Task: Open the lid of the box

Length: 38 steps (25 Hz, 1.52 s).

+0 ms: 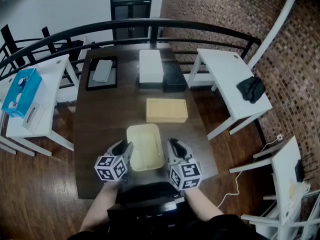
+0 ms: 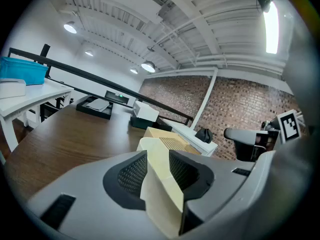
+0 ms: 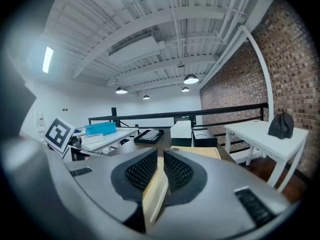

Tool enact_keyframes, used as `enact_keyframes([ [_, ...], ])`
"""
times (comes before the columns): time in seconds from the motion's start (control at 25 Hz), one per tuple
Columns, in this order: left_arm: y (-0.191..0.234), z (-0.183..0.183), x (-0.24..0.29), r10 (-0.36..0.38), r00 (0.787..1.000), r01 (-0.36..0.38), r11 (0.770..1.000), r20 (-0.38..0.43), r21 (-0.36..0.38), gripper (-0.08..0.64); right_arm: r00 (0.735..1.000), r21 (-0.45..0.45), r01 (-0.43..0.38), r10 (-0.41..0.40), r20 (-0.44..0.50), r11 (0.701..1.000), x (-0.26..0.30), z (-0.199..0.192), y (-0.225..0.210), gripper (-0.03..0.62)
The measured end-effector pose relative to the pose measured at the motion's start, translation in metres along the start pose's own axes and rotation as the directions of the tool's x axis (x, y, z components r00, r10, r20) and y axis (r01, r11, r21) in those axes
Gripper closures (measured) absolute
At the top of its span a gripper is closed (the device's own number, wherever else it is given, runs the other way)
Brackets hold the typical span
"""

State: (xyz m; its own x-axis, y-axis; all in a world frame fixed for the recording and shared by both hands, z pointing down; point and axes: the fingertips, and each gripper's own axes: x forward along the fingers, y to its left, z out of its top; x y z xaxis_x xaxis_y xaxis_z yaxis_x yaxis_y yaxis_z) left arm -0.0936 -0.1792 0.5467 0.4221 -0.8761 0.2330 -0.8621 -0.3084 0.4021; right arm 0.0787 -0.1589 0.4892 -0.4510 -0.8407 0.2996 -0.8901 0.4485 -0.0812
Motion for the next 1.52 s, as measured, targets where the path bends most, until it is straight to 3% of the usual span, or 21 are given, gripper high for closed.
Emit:
enact_keyframes([
  [0.16, 0.007, -0.017, 0.015, 0.010, 0.998, -0.011, 1.000, -0.068, -0.017, 0.408, 0.998, -0.025, -0.007, 0.005, -0.068, 1.000, 0.020, -0.020, 0.022, 0.551],
  [0.52, 0.009, -0.024, 0.018, 0.005, 0.997, -0.008, 0.999, -0.073, -0.038, 0.400, 0.978, -0.047, 0.078, -0.085, -0.190, 0.996, 0.043, -0.068, 0.029, 0.551],
  [0.72, 0.007, -0.025, 0.021, -0.012, 0.995, 0.009, 1.000, -0.102, -0.030, 0.400, 0.973, -0.063, 0.111, -0.121, -0.197, 0.992, 0.047, -0.075, 0.030, 0.551],
  [0.92, 0.006, -0.026, 0.022, -0.026, 0.994, 0.025, 1.000, -0.106, -0.015, 0.400, 0.951, -0.081, 0.169, -0.184, -0.249, 0.982, 0.052, -0.089, 0.024, 0.551],
  [1.12, 0.005, -0.026, 0.023, -0.020, 0.993, 0.019, 1.000, -0.117, -0.003, 0.400, 0.945, -0.111, 0.174, -0.198, -0.260, 0.978, 0.054, -0.089, 0.025, 0.560],
  [1.36, 0.004, -0.025, 0.024, -0.001, 0.989, 0.006, 0.999, -0.147, 0.033, 0.400, 0.947, -0.054, 0.159, -0.168, -0.273, 0.986, 0.053, -0.087, 0.024, 0.566],
  [1.52, 0.002, -0.024, 0.025, 0.009, 0.988, 0.002, 0.997, -0.155, 0.073, 0.400, 0.967, 0.025, 0.136, -0.128, -0.218, 0.990, 0.047, -0.069, 0.027, 0.574],
])
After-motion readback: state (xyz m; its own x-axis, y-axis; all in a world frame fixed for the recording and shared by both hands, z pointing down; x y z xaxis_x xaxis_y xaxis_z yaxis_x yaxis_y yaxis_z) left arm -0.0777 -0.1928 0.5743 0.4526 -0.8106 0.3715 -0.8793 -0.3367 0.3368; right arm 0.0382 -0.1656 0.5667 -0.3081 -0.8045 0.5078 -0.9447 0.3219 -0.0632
